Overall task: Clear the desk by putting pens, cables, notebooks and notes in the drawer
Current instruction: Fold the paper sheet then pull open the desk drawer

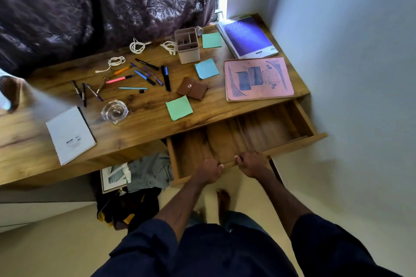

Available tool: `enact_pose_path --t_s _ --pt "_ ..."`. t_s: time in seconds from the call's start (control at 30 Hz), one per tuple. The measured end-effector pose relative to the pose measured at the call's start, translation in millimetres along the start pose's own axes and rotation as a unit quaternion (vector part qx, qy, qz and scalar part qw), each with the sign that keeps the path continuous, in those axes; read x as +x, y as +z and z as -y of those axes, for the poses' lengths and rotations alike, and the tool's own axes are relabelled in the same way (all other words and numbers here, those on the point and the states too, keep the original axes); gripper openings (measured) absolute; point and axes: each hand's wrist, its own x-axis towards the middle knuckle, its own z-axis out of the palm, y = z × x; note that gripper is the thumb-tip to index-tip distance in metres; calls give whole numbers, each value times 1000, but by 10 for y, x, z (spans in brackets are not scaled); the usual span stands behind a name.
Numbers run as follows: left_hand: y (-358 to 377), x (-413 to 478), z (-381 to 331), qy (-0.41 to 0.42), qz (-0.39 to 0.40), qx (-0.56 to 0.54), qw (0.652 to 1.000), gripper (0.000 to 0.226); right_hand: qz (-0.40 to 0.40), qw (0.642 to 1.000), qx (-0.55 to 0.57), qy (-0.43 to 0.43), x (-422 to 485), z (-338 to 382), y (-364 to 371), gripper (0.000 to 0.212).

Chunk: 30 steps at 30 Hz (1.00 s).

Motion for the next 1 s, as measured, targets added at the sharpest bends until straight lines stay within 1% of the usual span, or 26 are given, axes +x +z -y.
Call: enact_pose_path --t_s 0.07,0.17,0.2,0.3,0.33,0.4,0.47,0.5,0.6,0.63,0.73,0.83,1.0 --pt "32 -144 -21 8 45 11 999 41 5 1000 4 17 -245 2 92 49" --pt "137 -427 -81 -9 93 -1 996 47 -11 999 -3 43 -575 -33 252 47" --pt "221 -534 -83 -7 100 -5 995 51 -21 999 -11 49 -694 -55 334 51" --pt "562 -813 -21 5 87 -16 996 60 -26 998 -25 50 -1043 -64 566 83" --pt "664 -876 -19 8 80 -18 997 61 -28 998 -28 53 -1128 -78 632 88" --pt "816 -1004 -49 21 76 -7 997 63 -28 997 -38 61 -1301 -109 705 91" --pt "923 -1119 -85 29 86 -1 996 64 -21 997 -39 69 -1484 -127 772 88" --pt "968 -1154 -91 29 97 3 995 64 -16 996 -40 76 -1565 -128 791 81" --pt "1086 -1242 -105 28 126 18 991 66 4 995 -40 87 -1808 -87 818 46" --pt "1116 -1260 -108 30 136 24 990 69 11 995 -43 90 -1881 -73 817 40" --pt "1218 -1299 -120 41 153 35 987 75 10 994 -51 92 -2069 -92 841 38" --pt "1277 -1365 -185 30 165 38 985 76 15 995 -52 86 -2223 -134 861 37" --pt "1369 -1491 -223 27 172 36 984 77 -2 995 -27 97 -2316 -237 1020 42"
